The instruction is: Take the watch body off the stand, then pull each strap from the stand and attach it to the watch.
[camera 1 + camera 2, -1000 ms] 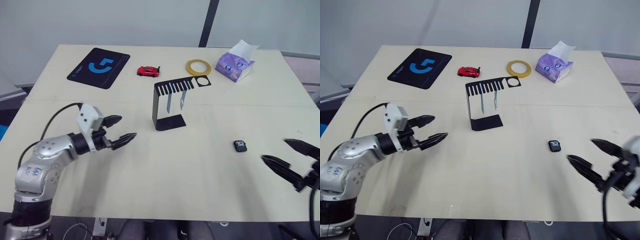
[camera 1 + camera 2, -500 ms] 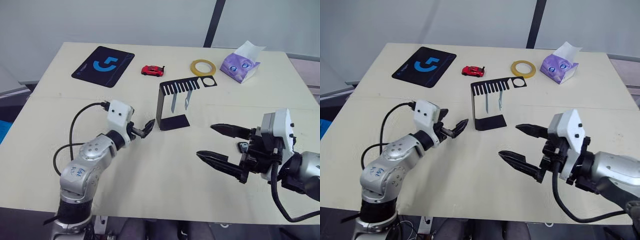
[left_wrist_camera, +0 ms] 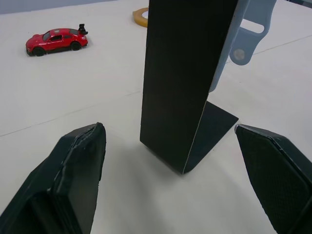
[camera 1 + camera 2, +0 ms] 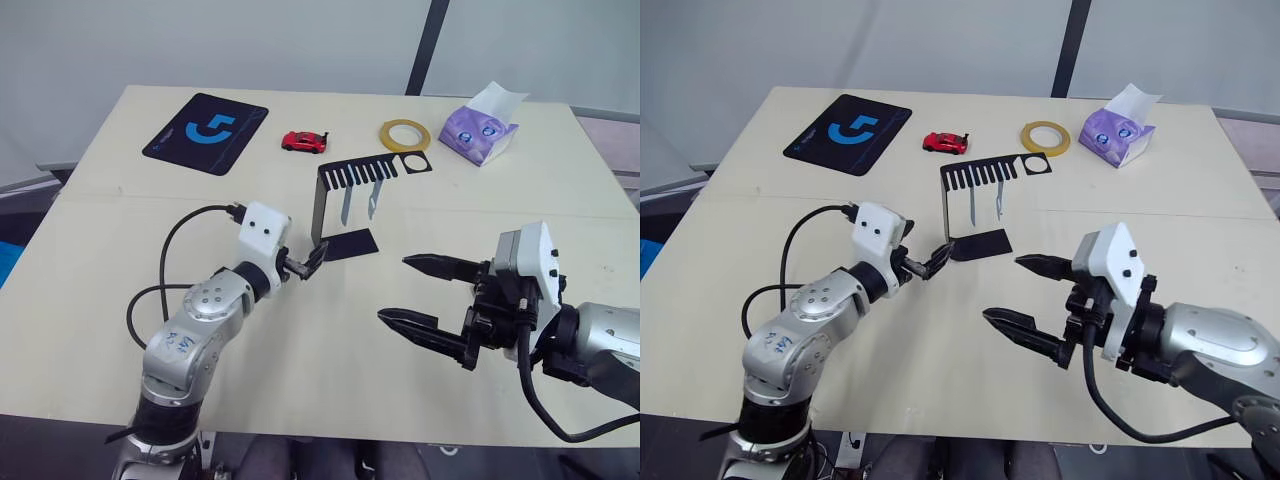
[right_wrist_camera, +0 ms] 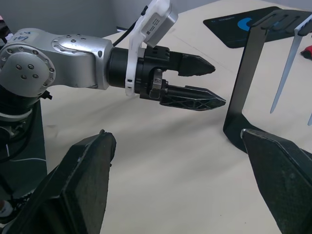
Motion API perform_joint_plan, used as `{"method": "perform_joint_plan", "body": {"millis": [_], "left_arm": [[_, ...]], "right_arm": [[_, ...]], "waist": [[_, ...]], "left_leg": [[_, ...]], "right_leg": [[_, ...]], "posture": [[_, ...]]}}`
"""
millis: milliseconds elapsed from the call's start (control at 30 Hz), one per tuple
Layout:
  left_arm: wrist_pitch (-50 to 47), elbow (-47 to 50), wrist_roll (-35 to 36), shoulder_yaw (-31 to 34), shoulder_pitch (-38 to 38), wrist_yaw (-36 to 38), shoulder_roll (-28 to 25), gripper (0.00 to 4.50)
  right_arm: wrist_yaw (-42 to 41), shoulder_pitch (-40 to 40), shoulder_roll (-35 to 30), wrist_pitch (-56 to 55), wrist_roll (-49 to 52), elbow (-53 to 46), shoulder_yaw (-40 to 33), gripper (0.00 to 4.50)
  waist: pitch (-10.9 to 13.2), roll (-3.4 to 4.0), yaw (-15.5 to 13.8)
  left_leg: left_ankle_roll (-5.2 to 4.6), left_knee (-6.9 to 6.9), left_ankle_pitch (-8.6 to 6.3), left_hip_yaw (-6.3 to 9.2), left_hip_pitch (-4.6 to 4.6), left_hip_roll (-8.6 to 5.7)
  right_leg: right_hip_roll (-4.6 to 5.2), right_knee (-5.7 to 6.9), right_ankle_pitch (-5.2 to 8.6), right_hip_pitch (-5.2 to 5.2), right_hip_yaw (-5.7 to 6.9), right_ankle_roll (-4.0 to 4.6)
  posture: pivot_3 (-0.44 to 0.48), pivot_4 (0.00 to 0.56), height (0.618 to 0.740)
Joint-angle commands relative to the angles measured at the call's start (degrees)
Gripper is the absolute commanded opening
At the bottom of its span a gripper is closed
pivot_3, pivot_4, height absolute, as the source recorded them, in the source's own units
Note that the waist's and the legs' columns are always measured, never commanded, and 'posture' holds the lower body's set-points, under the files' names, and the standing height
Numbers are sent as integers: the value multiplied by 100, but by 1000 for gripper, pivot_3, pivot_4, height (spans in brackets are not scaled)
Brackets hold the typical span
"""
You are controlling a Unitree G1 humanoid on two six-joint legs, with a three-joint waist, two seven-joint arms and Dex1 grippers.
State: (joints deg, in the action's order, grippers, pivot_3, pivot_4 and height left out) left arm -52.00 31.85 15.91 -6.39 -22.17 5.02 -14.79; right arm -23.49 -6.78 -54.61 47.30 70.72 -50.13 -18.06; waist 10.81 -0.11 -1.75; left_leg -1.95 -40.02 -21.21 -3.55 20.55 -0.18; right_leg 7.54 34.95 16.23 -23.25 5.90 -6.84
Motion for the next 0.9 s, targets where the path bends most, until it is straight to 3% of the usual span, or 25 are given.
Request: {"method": "perform_joint_plan", "body": {"millis": [33, 300, 833, 900], "left_arm": [[303, 91, -289, -156, -69, -180, 185, 4500], [936, -558, -926, -379, -358, -515, 588, 4500], [1855, -1555, -1422, -483, -590, -334, 809, 4500], [2044, -1644, -1477, -549, -606, -276, 801, 3972]], "right_arm": [[-24, -138, -72, -151, -97, -49, 20, 4416], [-24, -371, -20, -121, -280, 127, 236, 4416], [214, -769, 197, -111, -586, 328, 543, 4416], [228, -767, 202, -114, -613, 324, 556, 4500]], "waist": [[0, 0, 0], [0, 0, -23], [0, -1, -32], [0, -1, -32]], "left_leg": [[0, 0, 0, 0, 0, 0], [-3, -2, 1, 2, 5, 0], [-4, -3, 2, 5, 9, 0], [-4, -3, 2, 5, 9, 0]], "right_leg": [[0, 0, 0, 0, 0, 0], [1, -6, 0, 0, 4, 0], [2, -8, -2, 0, 10, -2], [2, -8, -2, 0, 10, -2]], "posture": [[0, 150, 738], [0, 150, 738], [0, 150, 738], [0, 150, 738]]}}
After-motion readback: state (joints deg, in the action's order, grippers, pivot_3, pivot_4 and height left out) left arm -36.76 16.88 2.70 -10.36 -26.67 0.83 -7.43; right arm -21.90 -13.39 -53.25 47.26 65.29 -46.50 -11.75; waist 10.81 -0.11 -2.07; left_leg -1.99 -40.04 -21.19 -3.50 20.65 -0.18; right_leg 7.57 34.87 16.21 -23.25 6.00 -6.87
